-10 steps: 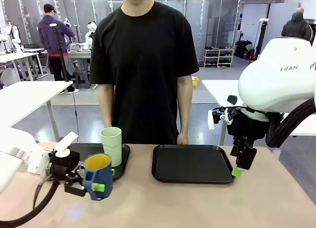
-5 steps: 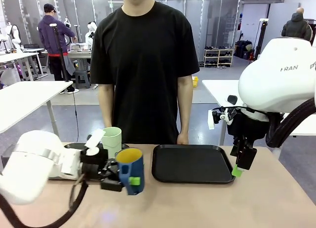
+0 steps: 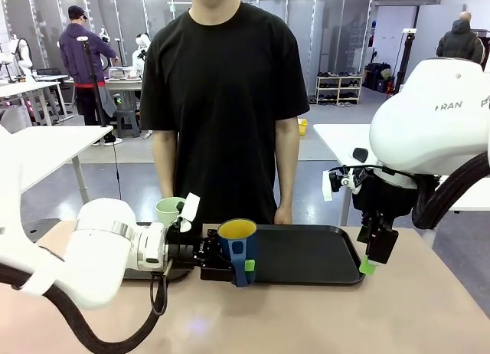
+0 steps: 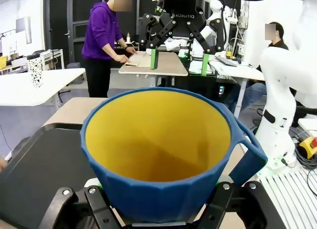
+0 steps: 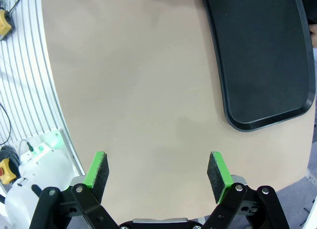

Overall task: Sort and store the cups by type.
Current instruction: Pick up the Handle plastic cup and place it into the empty Flat Tray.

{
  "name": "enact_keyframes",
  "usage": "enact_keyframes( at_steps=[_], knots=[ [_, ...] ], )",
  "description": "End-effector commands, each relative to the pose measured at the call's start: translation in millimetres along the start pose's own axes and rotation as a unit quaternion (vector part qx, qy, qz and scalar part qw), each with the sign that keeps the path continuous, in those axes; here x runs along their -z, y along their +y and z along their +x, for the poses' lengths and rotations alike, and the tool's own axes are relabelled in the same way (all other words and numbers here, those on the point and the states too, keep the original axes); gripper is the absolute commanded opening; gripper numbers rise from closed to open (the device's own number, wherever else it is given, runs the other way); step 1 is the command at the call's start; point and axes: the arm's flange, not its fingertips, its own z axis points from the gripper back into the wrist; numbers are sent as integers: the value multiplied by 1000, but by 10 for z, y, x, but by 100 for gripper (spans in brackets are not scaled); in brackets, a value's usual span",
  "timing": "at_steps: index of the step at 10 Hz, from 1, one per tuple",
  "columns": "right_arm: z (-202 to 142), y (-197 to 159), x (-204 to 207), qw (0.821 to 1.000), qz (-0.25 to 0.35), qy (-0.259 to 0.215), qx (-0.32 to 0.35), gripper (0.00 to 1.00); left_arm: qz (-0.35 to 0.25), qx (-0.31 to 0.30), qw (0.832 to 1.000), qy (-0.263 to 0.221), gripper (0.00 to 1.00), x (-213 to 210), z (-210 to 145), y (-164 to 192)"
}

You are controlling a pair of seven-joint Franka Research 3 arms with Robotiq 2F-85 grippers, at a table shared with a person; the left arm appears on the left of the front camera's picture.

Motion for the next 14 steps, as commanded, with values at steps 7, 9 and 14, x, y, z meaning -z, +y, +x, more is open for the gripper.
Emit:
enact_keyframes(
  at_steps=[7,9,14],
  knots=[
    [-8,-1,-3,1000,-2,6,4,100,87,-9,995,-39,71,442,-192,120],
    [-8,-1,-3,1000,-2,6,4,100,120,-19,991,-52,71,573,-249,134],
    [-8,-1,-3,1000,-2,6,4,100,186,-23,981,-55,71,909,-479,272]
  ],
)
